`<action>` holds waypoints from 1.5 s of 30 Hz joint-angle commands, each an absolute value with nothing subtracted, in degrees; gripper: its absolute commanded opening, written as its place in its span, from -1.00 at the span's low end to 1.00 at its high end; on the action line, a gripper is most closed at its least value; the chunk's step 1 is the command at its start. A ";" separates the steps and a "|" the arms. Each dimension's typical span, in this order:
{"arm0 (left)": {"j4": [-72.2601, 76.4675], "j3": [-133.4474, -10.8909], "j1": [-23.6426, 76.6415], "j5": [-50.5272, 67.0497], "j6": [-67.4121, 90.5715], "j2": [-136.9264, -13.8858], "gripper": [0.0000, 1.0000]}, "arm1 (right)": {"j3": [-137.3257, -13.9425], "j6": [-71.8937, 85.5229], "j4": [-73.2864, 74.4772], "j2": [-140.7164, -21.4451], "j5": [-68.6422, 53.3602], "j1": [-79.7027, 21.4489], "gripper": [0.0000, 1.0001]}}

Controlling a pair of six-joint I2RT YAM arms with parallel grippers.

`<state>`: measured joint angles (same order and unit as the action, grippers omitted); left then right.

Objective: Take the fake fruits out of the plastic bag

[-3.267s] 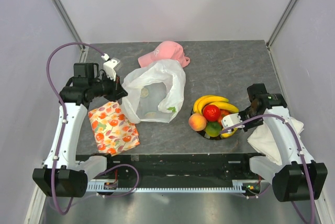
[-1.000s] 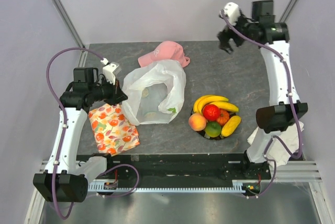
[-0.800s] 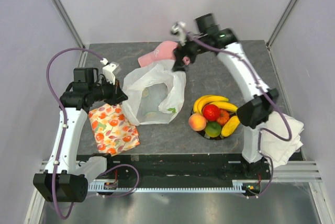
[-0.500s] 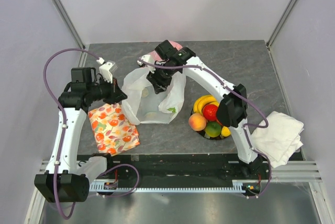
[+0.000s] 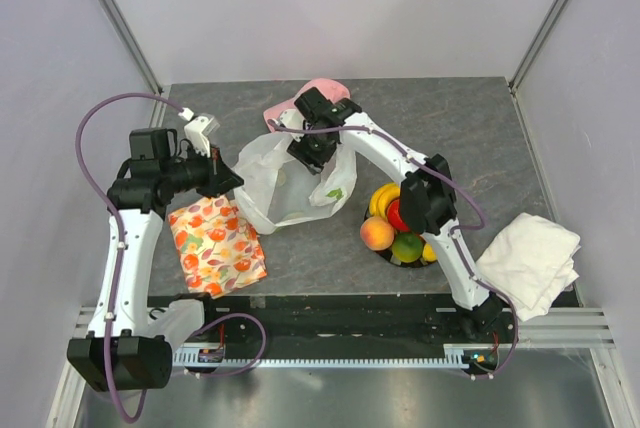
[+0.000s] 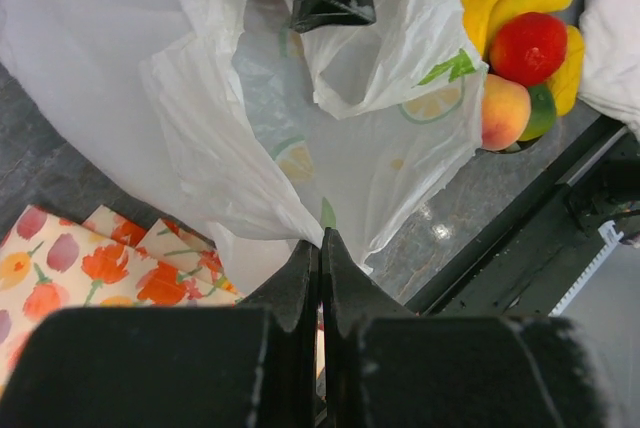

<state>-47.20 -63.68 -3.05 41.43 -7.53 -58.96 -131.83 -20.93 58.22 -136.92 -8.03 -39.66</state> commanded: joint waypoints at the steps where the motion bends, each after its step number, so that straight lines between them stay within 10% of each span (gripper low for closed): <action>1: -44.56 -65.65 -3.43 47.54 -4.84 -57.57 -0.97 | -133.34 -19.60 55.73 -136.14 1.82 -40.69 0.29; 8: -44.74 -65.65 -3.43 53.52 -4.04 -57.39 -0.97 | -131.84 -20.56 51.69 -135.97 17.92 -40.61 0.62; 30: -49.31 -67.41 -3.25 53.61 -10.02 -63.89 -0.97 | -133.42 -23.81 49.75 -146.86 23.29 -35.69 0.71; 40: -49.39 -70.92 -2.55 48.62 -10.72 -66.62 -0.97 | -127.01 -26.63 49.13 -140.38 6.58 -34.02 -0.32; 45: -49.48 -72.77 -1.50 46.94 -12.65 -66.01 -0.97 | -113.60 -27.59 48.95 -124.21 -16.82 -33.57 -0.35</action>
